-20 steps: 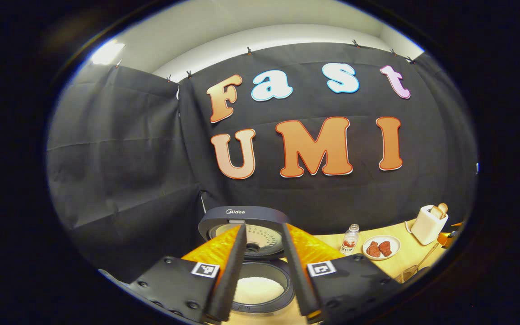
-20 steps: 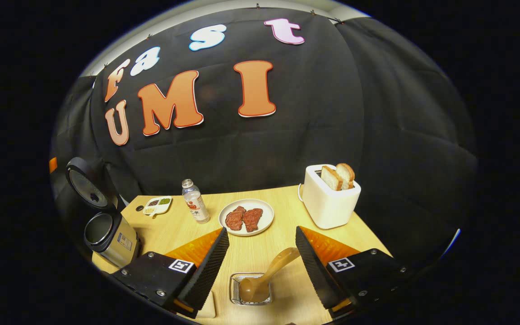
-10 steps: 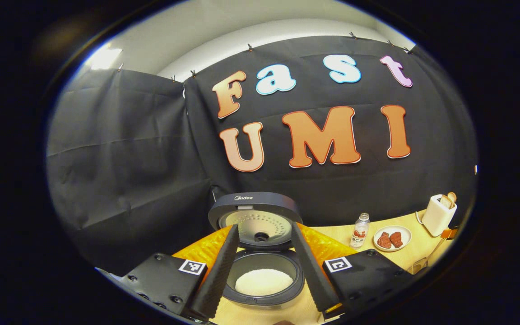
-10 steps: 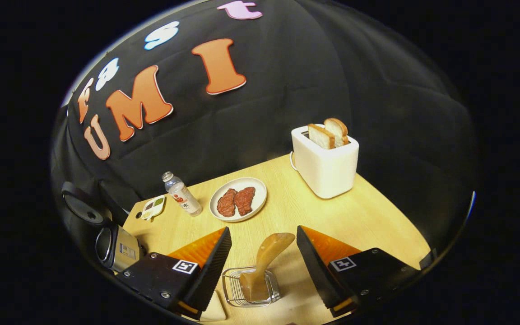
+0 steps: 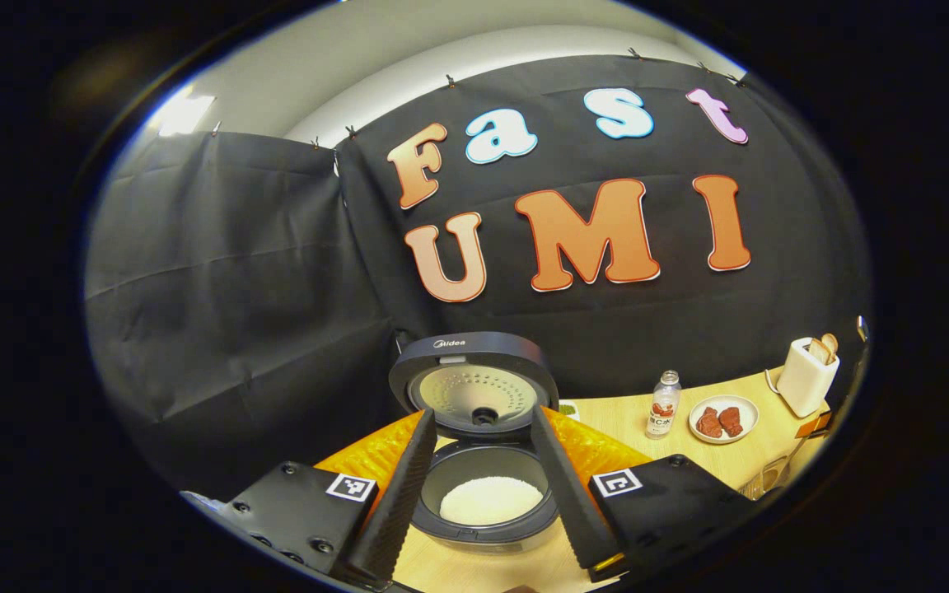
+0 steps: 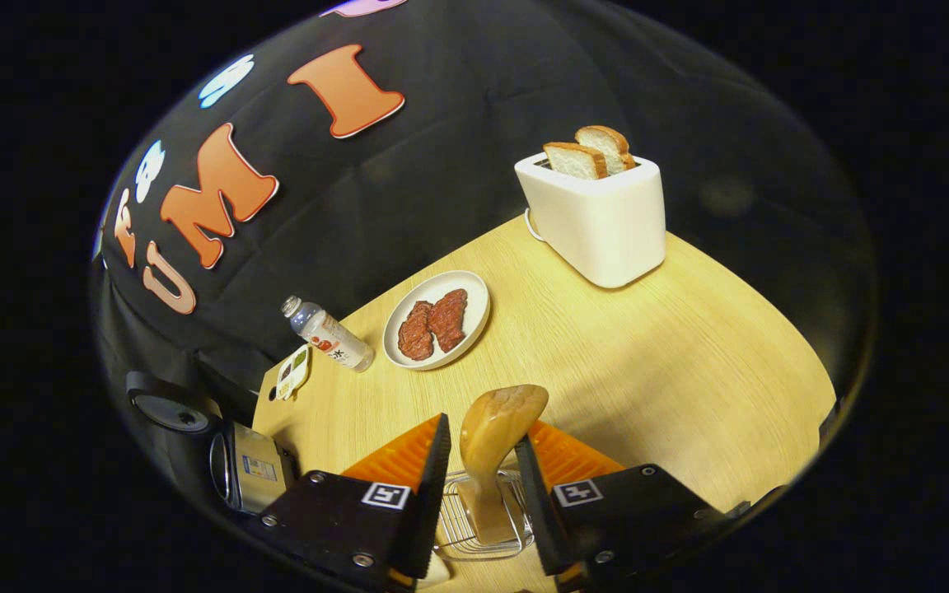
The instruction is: Close the left gripper, press the button to open the rice cooker; take a wooden spoon from the chopstick holder with the right hand, scoop a spoonful of rice and pour it into the rice cooker, then put the wooden spoon back into the chopstick holder.
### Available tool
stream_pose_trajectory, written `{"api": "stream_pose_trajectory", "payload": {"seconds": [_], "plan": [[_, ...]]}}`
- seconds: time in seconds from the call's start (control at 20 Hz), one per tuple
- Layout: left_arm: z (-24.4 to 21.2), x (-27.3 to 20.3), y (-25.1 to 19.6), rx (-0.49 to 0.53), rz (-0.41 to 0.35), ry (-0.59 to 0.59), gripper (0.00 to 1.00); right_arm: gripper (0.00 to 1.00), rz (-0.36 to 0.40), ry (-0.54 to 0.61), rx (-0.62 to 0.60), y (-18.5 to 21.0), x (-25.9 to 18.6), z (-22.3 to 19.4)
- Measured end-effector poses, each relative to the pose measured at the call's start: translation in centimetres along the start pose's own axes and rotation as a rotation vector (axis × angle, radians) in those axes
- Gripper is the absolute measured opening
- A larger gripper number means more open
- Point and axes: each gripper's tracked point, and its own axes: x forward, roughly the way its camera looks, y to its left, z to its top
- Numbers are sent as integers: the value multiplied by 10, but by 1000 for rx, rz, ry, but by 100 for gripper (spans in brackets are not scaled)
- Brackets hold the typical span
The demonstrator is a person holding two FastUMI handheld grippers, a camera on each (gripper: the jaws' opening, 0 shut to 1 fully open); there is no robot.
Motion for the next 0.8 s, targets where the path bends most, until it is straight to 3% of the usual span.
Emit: {"api": "stream_pose_trajectory", "payload": {"seconds": [0.05, 0.1, 0.25, 0.3, 0.35, 0.6, 0.7, 0.75, 0.8], "plan": [[1, -1, -1, 7, 0, -3, 73, 44, -3, 7, 10, 0, 2, -1], [0, -2, -3, 11, -4, -5, 81, 35, -3, 13, 17, -2, 1, -2], [-2, 0, -7, 13, -13, 0, 81, 28, -12, 18, 47, -4, 0, -3], [-4, 0, -8, 13, -16, 2, 77, 23, -14, 20, 59, -2, 0, -4], [-4, 1, -10, 12, -20, 3, 81, 26, -7, 20, 71, 0, -2, -5], [-7, 4, -16, 3, -42, 1, 81, 23, 24, -38, 89, 1, -24, -14], [-10, 6, -17, 0, -52, 6, 81, 28, 33, -73, 81, 3, -30, -17], [-10, 7, -17, 0, -55, 5, 81, 24, 34, -87, 80, 4, -31, -18], [-10, 7, -18, 2, -58, 4, 89, 23, 35, -97, 75, 5, -34, -21]]}}
